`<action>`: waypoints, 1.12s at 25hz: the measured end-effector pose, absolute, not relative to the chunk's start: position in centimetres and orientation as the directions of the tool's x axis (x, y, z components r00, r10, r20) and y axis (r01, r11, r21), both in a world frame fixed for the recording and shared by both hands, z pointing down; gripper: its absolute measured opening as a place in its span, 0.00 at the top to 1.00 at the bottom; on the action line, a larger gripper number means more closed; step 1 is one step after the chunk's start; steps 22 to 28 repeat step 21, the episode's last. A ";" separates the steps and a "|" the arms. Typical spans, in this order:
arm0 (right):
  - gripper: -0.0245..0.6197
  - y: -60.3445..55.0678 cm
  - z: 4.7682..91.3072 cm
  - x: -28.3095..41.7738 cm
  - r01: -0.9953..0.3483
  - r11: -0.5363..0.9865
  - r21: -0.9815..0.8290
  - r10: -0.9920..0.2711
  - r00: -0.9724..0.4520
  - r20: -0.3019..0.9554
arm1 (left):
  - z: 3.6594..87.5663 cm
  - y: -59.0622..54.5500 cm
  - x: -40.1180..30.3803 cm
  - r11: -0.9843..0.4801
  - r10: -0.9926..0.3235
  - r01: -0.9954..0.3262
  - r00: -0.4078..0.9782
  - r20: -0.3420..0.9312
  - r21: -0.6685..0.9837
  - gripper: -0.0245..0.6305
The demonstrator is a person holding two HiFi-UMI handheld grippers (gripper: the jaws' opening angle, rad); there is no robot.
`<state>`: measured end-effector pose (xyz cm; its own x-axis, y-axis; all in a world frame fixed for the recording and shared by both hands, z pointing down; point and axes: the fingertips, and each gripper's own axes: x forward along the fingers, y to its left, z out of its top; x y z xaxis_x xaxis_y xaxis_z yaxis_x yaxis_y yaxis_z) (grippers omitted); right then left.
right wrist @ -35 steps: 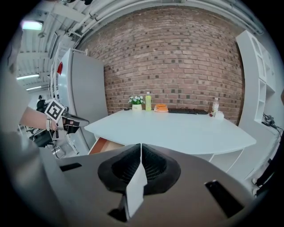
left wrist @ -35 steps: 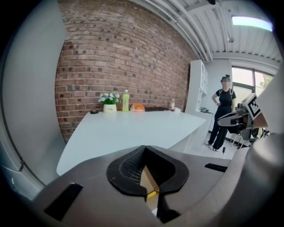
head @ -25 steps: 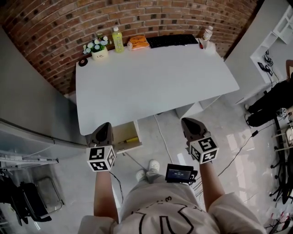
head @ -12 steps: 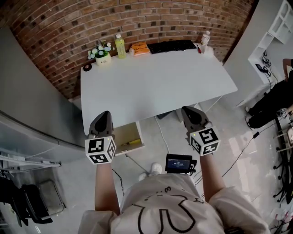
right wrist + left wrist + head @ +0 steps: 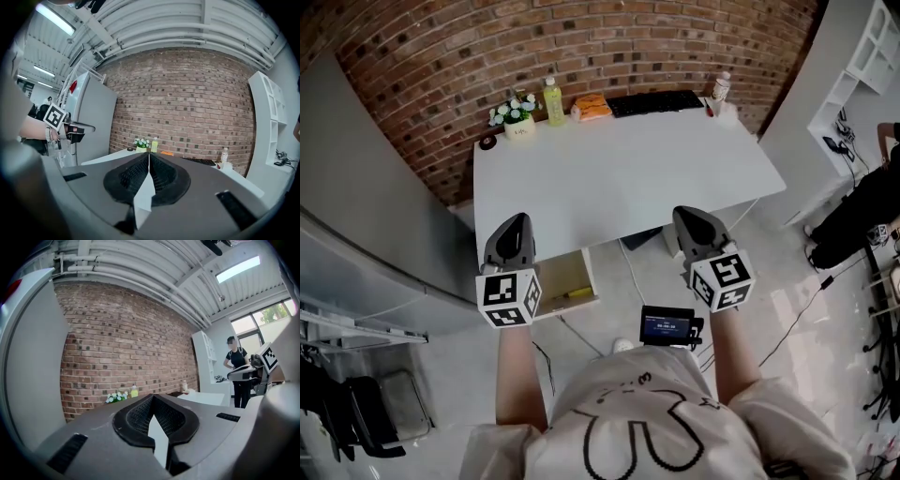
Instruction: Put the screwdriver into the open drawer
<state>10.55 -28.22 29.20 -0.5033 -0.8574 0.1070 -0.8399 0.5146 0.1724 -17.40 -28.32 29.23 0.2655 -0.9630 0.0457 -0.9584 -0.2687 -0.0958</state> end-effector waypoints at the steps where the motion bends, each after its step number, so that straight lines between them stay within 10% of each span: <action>1: 0.93 -28.1 29.1 10.5 -0.840 0.515 0.173 -0.857 -0.504 0.104 | 29.0 -28.2 -17.4 -0.267 -0.964 -0.959 0.265 0.041 -0.097 0.94; 28: 0.93 -26.5 27.5 10.2 -0.834 0.515 0.198 -0.856 -0.511 0.075 | 26.6 -27.1 -16.5 -0.276 -0.960 -0.953 0.279 -0.005 -0.127 0.94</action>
